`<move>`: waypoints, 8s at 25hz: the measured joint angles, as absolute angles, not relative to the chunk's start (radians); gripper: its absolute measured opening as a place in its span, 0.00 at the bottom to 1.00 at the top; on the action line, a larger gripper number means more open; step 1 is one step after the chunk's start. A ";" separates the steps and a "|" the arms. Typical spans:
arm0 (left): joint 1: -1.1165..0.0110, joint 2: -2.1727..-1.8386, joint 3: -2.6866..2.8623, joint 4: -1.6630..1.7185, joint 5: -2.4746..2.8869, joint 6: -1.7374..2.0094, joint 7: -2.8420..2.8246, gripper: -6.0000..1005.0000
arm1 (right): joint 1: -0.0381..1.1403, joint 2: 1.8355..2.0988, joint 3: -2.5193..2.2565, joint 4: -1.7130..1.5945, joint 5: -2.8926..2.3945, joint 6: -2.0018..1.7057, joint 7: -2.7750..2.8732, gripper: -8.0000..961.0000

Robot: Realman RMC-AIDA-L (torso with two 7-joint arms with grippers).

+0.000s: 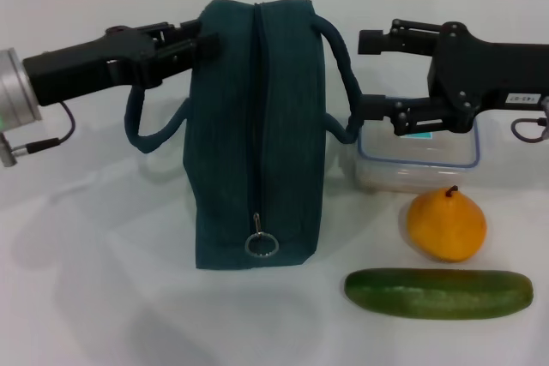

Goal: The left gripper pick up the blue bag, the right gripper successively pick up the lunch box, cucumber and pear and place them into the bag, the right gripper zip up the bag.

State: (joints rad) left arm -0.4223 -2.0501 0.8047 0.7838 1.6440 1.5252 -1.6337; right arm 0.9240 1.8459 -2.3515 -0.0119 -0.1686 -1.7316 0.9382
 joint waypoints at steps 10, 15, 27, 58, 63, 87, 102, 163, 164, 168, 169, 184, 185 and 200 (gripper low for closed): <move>-0.442 -2.068 0.809 0.747 1.657 1.525 -1.562 0.30 | 0.890 1.835 -2.341 -0.013 -0.168 -1.746 0.966 0.87; -0.444 -2.070 0.802 0.721 1.639 1.512 -1.513 0.25 | 0.878 1.824 -2.341 -0.006 -0.170 -1.769 0.993 0.87; -0.448 -2.085 0.792 0.586 1.529 1.485 -1.316 0.06 | 0.807 1.866 -2.339 -0.003 -0.120 -1.767 0.898 0.87; -0.511 -2.090 0.794 0.427 1.487 1.431 -0.999 0.05 | 0.487 1.850 -2.194 -0.002 -0.181 -1.815 0.909 0.87; -0.527 -2.093 0.798 0.407 1.476 1.431 -0.981 0.05 | 0.461 1.847 -2.189 0.059 -0.201 -1.800 0.910 0.87; -0.578 -2.092 0.801 0.305 1.384 1.408 -0.859 0.04 | 0.585 1.869 -2.236 0.080 -0.236 -1.609 1.043 0.87; -0.580 -2.089 0.801 0.315 1.384 1.420 -0.852 0.04 | 0.620 1.859 -2.236 0.080 -0.222 -1.541 1.145 0.87; -0.618 -2.098 0.858 0.256 1.384 1.421 -0.755 0.04 | 0.355 2.027 -2.287 -0.149 0.388 -1.284 1.339 0.87; -0.618 -2.098 0.861 0.256 1.383 1.422 -0.755 0.04 | 0.357 2.026 -2.288 -0.147 0.388 -1.284 1.354 0.87; -0.613 -2.097 0.865 0.258 1.382 1.440 -0.755 0.04 | 0.364 2.024 -2.295 -0.145 0.388 -1.272 1.389 0.87; -0.612 -2.097 0.865 0.259 1.380 1.443 -0.755 0.04 | 0.366 2.024 -2.296 -0.145 0.388 -1.270 1.393 0.87; -0.612 -2.097 0.865 0.256 1.375 1.474 -0.755 0.04 | 0.423 2.027 -2.332 -0.155 0.352 -1.226 1.526 0.87; -0.612 -2.098 0.865 0.256 1.375 1.474 -0.755 0.04 | 0.423 2.027 -2.332 -0.159 0.352 -1.226 1.526 0.87; -0.612 -2.100 0.865 0.253 1.378 1.474 -0.755 0.04 | 0.426 2.028 -2.319 -0.169 0.358 -1.207 1.526 0.78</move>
